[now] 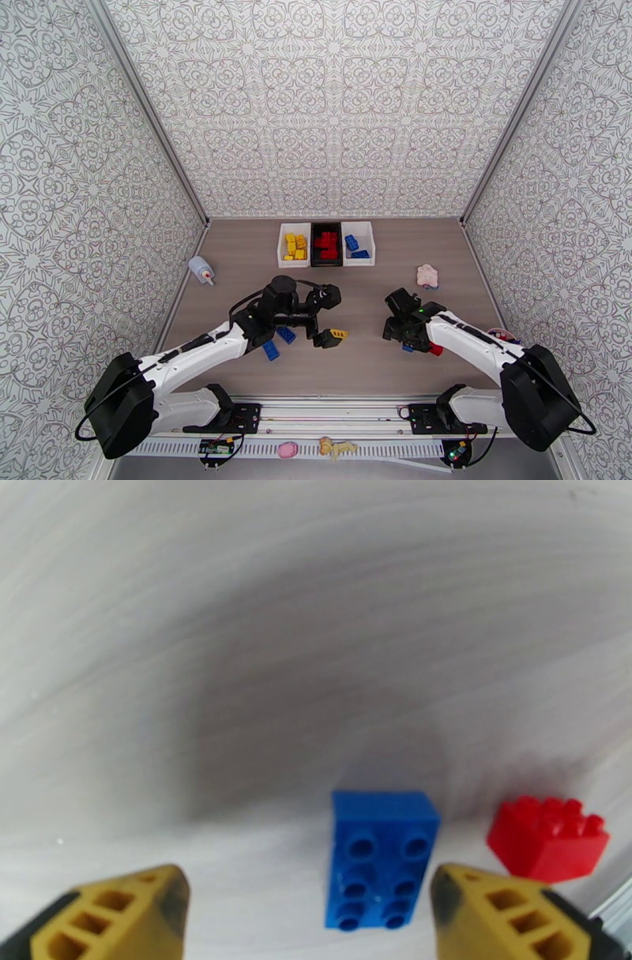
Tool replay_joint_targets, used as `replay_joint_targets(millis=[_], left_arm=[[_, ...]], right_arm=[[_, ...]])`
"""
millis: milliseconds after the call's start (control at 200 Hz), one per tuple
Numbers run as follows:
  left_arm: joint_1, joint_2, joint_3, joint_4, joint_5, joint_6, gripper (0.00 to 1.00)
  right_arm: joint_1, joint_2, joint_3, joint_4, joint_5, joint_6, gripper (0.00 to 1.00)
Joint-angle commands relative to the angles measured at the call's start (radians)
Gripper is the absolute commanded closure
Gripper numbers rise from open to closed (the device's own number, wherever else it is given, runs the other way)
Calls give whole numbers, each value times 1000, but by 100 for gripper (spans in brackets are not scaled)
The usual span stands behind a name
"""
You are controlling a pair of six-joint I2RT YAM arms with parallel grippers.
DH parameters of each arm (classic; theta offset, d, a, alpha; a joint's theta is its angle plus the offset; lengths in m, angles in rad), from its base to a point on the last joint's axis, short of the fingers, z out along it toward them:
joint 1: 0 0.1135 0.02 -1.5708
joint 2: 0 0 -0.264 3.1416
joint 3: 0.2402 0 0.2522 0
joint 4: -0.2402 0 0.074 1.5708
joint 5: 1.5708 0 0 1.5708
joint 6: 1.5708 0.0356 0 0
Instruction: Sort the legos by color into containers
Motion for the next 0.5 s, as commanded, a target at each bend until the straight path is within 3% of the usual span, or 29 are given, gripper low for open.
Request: replay_joint_targets(millis=[0, 150, 495], left_arm=[[-7, -20, -4, -25, 4, 17, 0], [-7, -23, -7, -27, -3, 18, 0], [-7, -30, -5, -33, -8, 16, 0]], right_arm=[[-6, 24, 2, 18, -9, -1, 19], [-6, 36, 2, 34, -15, -13, 26], [-7, 92, 10, 68, -30, -22, 52]])
